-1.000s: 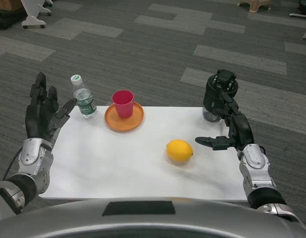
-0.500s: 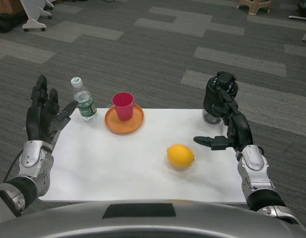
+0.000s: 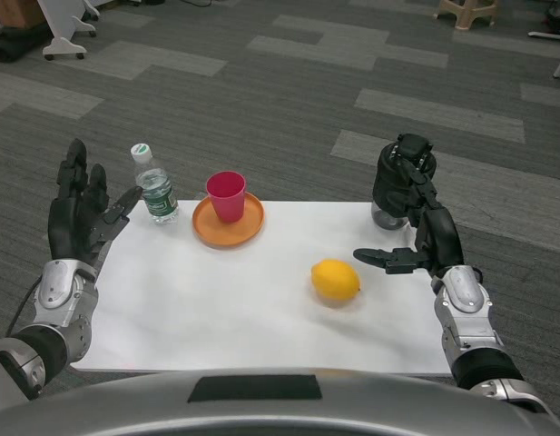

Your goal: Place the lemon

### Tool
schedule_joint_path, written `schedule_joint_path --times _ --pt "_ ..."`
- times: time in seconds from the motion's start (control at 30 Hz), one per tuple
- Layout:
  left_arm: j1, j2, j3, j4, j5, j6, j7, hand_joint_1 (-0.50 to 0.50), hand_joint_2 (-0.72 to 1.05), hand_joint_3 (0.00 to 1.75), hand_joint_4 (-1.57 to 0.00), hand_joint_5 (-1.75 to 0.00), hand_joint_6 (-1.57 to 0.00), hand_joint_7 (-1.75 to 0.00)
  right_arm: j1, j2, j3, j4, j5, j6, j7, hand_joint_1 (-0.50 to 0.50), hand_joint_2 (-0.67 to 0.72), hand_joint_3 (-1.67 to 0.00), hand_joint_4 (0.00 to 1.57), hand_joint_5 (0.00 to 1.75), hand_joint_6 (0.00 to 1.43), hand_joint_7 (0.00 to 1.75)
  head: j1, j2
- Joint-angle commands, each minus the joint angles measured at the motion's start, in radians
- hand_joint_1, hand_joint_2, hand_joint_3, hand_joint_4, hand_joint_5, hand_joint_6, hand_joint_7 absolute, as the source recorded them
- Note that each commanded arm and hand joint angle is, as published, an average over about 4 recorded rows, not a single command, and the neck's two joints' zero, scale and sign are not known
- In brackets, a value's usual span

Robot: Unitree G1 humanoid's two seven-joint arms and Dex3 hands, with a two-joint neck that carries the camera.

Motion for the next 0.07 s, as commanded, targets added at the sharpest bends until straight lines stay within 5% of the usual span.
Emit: schedule_joint_path --times 0.03,0.07 --pt "-0.009 0.003 0.001 0.008 -0.001 0.004 -0.003 0.5 0.87 0.09 0.0 0.0 0.0 0.0 -0.011 0.0 0.002 -0.006 0.011 -0.013 -0.005 0.12 -0.22 -0.48 0.0 0.78 0.0 0.14 0.0 0.002" --pt "-0.009 0.003 0.001 0.008 -0.002 0.004 -0.003 0.5 0.87 0.09 0.0 0.0 0.0 0.0 -0.011 0.0 0.002 -0.006 0.011 -0.013 -0.005 0.12 -0.22 -0.48 0.0 0.78 0.0 0.14 -0.001 0.002"
